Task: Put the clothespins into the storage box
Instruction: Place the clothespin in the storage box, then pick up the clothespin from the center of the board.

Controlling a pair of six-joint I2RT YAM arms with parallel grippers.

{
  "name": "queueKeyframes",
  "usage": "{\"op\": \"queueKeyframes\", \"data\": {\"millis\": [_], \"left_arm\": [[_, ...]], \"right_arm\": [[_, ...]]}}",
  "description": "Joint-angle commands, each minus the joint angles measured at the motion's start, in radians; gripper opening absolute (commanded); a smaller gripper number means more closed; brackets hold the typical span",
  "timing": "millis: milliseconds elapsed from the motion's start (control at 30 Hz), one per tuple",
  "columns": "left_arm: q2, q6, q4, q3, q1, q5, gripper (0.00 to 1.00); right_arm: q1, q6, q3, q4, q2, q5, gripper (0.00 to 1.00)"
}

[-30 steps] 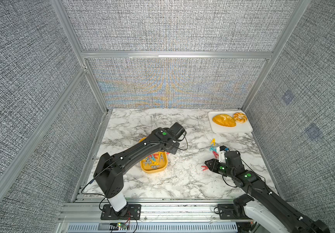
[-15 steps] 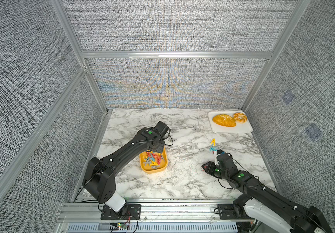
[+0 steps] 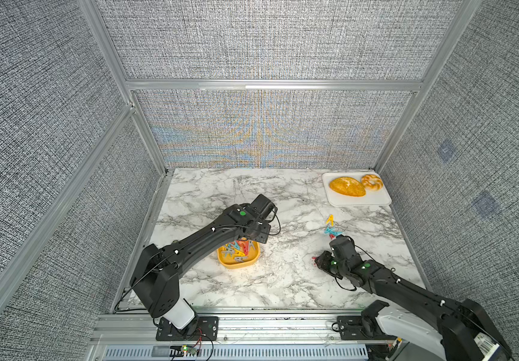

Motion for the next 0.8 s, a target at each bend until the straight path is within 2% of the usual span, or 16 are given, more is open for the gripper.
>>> {"op": "queueKeyframes", "data": {"millis": [0,233,567,767], "left_arm": [[0.012,-0.017,0.021,0.009,-0.019,-0.001,0.65],[0.029,-0.027,0.04,0.002,-0.049,0.002,0.65],[0.037,-0.042,0.077,-0.026,-0.063,0.012,0.65],[0.048,-0.04,0.079,-0.023,-0.068,0.014,0.65]], "right_arm": [[0.0,0.006,0.022,-0.004,0.018,0.032,0.36],[-0.004,-0.004,0.052,-0.014,0.07,0.044,0.35],[-0.003,-0.011,0.042,-0.06,0.04,0.066,0.34],[-0.003,-0.024,0.065,-0.042,0.093,0.072,0.34]]}}
